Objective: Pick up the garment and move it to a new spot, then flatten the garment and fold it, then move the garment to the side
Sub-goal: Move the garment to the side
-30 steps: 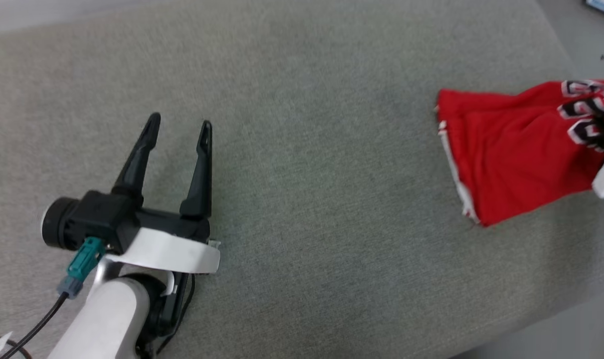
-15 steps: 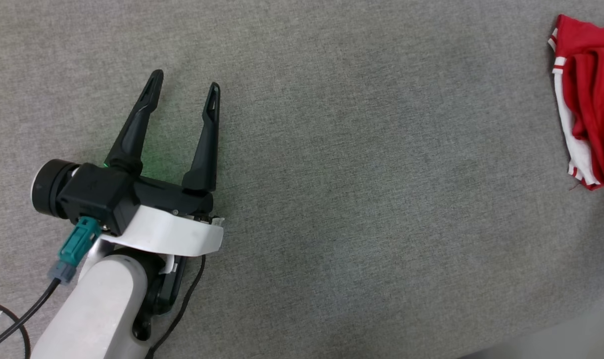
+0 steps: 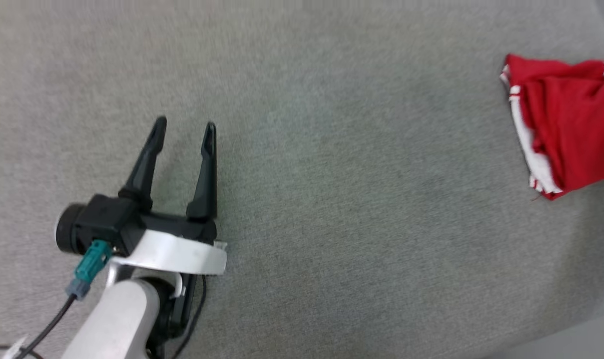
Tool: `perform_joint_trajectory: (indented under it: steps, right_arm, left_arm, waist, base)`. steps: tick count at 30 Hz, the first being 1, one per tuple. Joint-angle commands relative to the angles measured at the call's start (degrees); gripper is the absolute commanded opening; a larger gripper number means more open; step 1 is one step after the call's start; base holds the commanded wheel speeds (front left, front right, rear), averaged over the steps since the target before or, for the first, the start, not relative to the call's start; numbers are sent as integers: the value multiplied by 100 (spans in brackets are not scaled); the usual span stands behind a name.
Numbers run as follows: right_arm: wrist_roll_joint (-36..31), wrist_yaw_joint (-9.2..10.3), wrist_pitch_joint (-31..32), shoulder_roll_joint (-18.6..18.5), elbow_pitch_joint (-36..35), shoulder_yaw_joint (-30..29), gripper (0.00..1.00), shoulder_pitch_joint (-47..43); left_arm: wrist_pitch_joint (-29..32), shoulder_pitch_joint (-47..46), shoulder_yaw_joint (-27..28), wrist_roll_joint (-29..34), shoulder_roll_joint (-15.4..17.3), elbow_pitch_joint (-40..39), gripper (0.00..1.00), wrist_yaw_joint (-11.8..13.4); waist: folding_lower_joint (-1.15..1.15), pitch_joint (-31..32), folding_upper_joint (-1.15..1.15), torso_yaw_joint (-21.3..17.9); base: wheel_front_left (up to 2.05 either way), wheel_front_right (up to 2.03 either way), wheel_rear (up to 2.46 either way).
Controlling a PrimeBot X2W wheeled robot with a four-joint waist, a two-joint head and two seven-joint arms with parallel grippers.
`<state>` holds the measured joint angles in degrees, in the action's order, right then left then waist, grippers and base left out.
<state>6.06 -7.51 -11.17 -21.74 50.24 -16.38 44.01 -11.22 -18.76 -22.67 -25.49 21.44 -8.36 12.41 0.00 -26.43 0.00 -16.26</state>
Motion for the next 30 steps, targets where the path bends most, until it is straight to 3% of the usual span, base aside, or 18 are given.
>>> perform_joint_trajectory:
  steps: [1,15,22,30]
  right_arm:
    - [-6,5,-40,86,-133,96,100,-191]
    - [511,4,362,943,-2234,1028,100,-2287]
    - [671,4,471,1277,-3181,1309,100,-2938]
    - [507,4,657,1539,-4280,1248,100,-3635]
  left_arm:
    - [-64,144,23,-46,-28,65,100,26]
    - [-302,995,114,-397,-348,600,100,149]
    - [-344,1200,203,-398,-303,715,100,180]
    - [-372,1485,461,-411,-132,968,100,226]
  waist:
    - [0,454,0,-7]
    - [0,1686,0,648]
    - [0,1966,0,1114]
    - [0,2246,0,1420]
  base:
    - [0,0,0]
    - [0,0,0]
    - [0,0,0]
    - [0,0,0]
